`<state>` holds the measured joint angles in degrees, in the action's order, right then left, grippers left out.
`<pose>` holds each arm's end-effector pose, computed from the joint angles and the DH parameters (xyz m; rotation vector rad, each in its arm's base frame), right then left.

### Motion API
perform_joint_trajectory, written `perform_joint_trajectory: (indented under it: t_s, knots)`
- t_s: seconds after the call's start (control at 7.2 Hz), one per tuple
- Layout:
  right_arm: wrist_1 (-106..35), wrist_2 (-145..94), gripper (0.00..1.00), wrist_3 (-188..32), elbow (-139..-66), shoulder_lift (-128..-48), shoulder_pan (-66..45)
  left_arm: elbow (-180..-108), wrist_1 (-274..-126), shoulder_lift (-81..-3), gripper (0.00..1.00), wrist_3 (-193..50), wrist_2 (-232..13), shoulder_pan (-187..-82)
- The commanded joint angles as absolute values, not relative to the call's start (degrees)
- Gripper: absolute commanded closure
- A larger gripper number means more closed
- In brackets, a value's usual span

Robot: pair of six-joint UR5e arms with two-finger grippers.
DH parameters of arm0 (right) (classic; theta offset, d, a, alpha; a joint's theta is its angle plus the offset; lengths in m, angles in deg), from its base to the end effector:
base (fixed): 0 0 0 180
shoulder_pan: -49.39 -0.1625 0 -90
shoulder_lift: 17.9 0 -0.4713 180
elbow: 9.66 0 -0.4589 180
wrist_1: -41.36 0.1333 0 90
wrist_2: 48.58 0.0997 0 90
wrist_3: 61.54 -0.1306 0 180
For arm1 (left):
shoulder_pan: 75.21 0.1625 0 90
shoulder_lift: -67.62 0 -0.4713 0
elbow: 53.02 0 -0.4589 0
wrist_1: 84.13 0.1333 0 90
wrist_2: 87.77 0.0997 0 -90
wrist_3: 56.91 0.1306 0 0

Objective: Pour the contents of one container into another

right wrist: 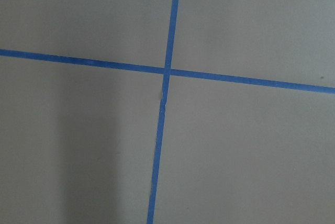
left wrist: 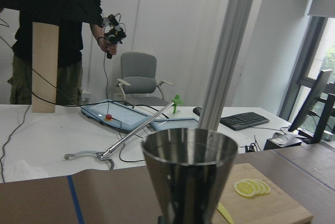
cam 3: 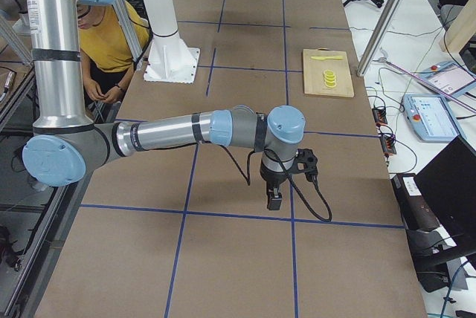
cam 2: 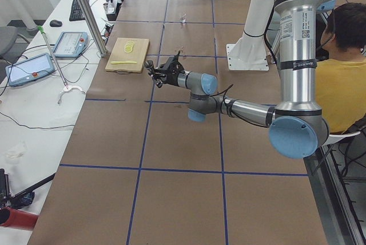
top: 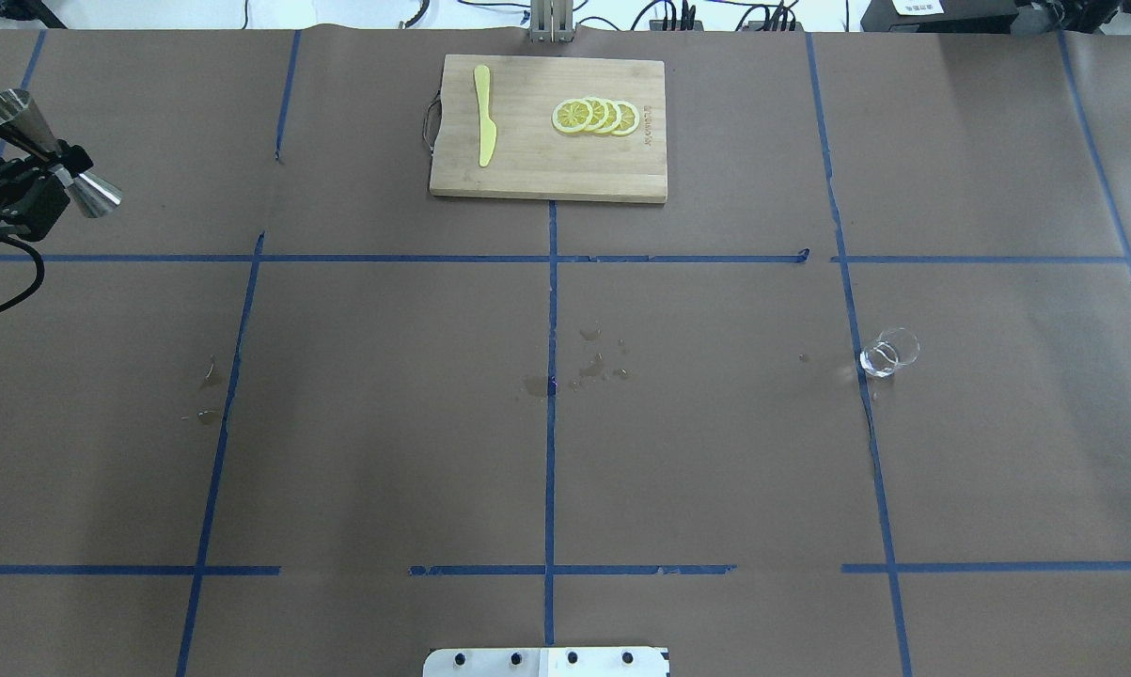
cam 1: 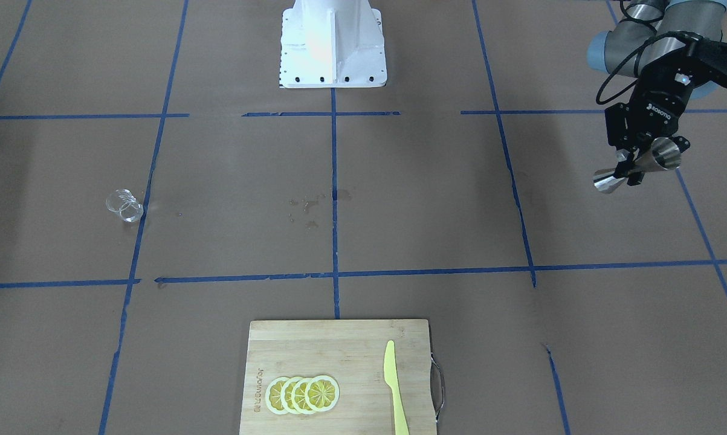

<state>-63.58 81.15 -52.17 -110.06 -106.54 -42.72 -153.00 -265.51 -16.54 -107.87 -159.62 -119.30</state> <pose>0.0702 -0.5522 0.6460 0.0163 -0.6954 -0.1023 0.2551 -0.4893 0.4870 1.2781 1.0794 -0.3304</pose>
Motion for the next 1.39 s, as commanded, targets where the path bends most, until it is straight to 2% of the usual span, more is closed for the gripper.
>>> perform_joint_trajectory:
  t_s: [0.0,0.28,0.56,1.25]
  knots:
    - [-63.58,81.15,0.0,-52.23,-110.29,-106.67,-42.72,-158.62,-251.65,-16.58,1.0,-111.3,-148.55,-114.17]
    - [-63.58,81.15,0.0,-52.23,-110.38,-106.67,-42.72,-161.9,-236.26,-17.8,1.0,-117.44,-138.45,-110.65]
    - [-63.58,81.15,0.0,-52.23,-110.38,-106.67,-42.72,-161.83,-226.48,-18.07,1.0,-123.59,-133.15,-108.53]
    - [-63.58,81.15,0.0,-52.23,-110.47,-106.67,-42.72,-156.47,-221.77,-17.98,1.0,-133.81,-123.03,-102.3]
